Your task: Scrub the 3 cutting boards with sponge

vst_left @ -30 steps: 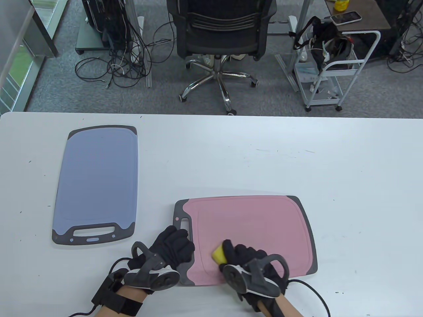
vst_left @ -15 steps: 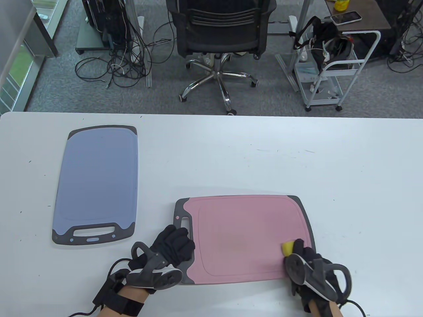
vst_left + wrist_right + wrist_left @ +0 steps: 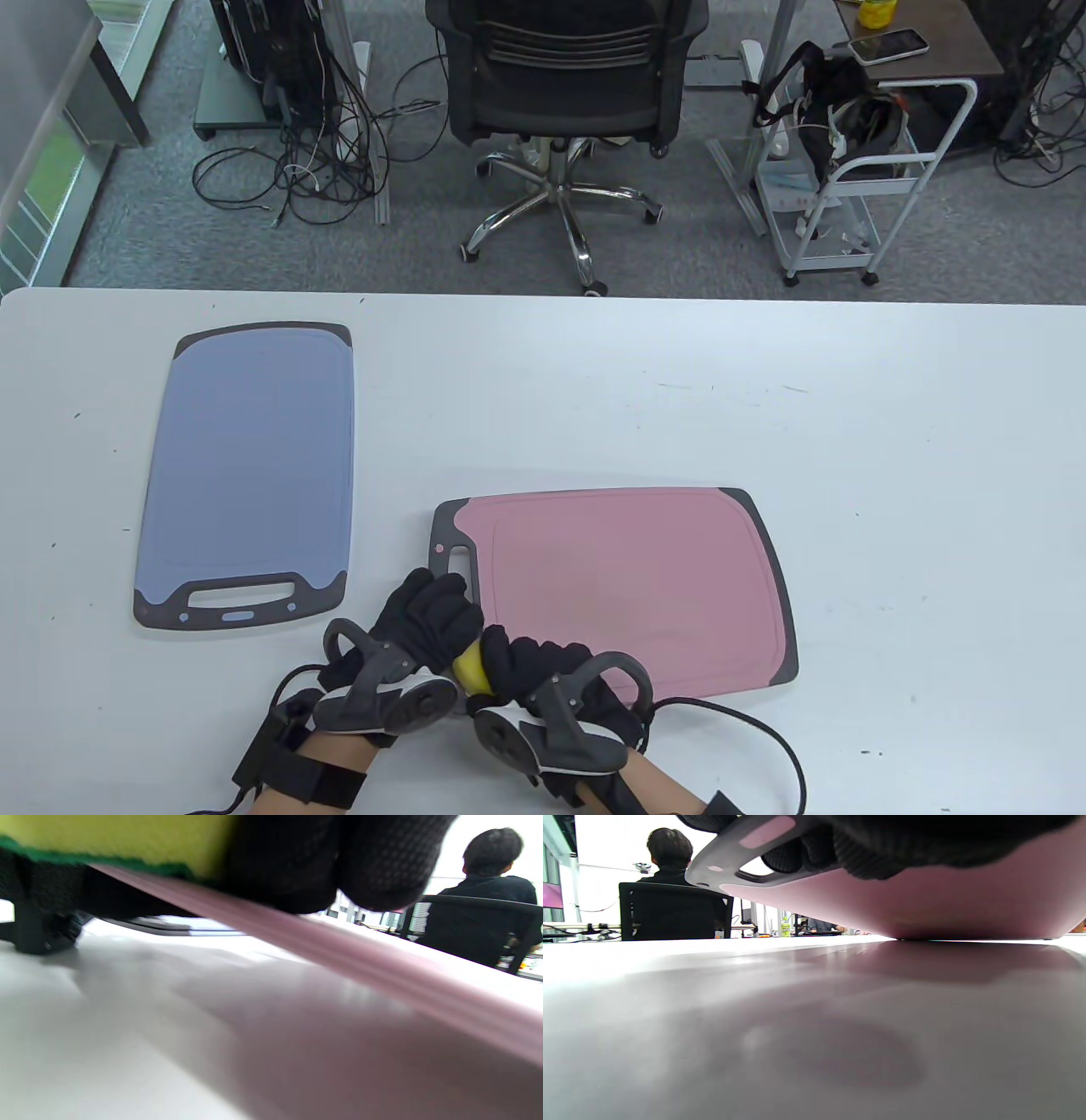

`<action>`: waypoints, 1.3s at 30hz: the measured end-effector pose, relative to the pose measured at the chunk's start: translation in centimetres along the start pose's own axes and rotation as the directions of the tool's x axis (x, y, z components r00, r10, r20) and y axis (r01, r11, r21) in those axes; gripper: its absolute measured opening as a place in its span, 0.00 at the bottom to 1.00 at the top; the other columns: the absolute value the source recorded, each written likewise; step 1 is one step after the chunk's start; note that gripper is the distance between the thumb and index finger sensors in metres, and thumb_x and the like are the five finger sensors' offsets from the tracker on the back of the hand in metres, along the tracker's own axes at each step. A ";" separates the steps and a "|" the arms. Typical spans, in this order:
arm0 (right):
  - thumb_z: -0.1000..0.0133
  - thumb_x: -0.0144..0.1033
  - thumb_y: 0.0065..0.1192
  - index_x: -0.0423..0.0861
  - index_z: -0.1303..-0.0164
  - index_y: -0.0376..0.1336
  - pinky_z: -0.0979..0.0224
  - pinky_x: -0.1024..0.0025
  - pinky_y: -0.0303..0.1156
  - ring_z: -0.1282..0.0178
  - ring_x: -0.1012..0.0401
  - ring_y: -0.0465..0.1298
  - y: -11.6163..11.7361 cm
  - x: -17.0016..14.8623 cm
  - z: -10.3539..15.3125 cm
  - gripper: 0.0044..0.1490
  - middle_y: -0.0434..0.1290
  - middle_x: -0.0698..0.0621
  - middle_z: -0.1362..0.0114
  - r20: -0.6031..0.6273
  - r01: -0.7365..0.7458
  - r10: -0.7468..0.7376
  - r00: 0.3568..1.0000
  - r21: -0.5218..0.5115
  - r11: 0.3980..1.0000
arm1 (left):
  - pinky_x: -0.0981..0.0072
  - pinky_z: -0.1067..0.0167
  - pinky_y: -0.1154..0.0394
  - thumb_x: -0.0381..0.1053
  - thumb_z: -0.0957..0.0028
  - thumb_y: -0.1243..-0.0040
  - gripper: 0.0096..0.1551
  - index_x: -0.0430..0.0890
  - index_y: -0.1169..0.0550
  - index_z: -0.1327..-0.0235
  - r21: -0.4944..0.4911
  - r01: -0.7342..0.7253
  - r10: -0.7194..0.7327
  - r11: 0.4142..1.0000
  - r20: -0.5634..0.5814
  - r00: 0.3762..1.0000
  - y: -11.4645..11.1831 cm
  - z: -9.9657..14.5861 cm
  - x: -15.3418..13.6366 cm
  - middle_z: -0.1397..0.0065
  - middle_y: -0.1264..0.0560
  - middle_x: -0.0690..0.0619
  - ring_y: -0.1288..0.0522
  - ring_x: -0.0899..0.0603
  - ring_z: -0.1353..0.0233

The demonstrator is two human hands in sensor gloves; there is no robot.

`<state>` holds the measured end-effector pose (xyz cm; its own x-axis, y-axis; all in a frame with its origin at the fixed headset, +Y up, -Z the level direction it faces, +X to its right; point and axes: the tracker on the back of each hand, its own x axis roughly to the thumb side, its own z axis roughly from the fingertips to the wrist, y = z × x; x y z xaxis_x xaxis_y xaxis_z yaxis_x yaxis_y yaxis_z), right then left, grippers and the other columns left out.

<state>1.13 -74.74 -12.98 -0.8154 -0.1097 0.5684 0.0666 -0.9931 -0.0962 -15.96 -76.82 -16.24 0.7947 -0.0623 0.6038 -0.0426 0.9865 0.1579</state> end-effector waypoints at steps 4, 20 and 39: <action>0.47 0.63 0.43 0.39 0.25 0.57 0.47 0.59 0.77 0.59 0.62 0.77 1.5 -5.2 3.0 0.49 0.73 0.47 0.47 -0.096 -0.089 0.093 0.991 0.039 0.995 | 0.39 0.23 0.40 0.52 0.36 0.38 0.24 0.54 0.37 0.34 -0.008 0.004 -0.004 1.000 -0.026 1.000 -0.1 -0.2 -0.5 0.29 0.31 0.57 0.36 0.44 0.18; 0.47 0.59 0.55 0.43 0.24 0.57 0.41 0.53 0.74 0.53 0.56 0.77 5.3 -28.4 16.3 0.46 0.72 0.44 0.39 -0.682 0.133 -0.016 0.731 0.120 0.984 | 0.40 0.22 0.38 0.52 0.38 0.39 0.26 0.56 0.39 0.33 -0.061 0.062 -0.066 0.996 -0.066 0.996 -0.2 -1.0 -1.5 0.27 0.32 0.60 0.35 0.46 0.16; 0.47 0.59 0.56 0.43 0.24 0.58 0.41 0.53 0.74 0.53 0.56 0.78 3.3 -29.8 16.4 0.46 0.73 0.45 0.39 -0.669 0.202 -0.198 0.716 -0.074 0.977 | 0.46 0.22 0.37 0.53 0.46 0.31 0.41 0.61 0.46 0.31 -0.357 0.564 -0.628 0.744 -0.085 0.774 -3.9 -17.3 -12.5 0.21 0.37 0.65 0.36 0.45 0.15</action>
<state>35.05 -75.42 -16.88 -0.9820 0.1457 -0.1206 -0.1419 -0.9891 -0.0393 -15.27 -77.25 -37.88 0.6930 -0.6546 0.3020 0.6332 0.7530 0.1791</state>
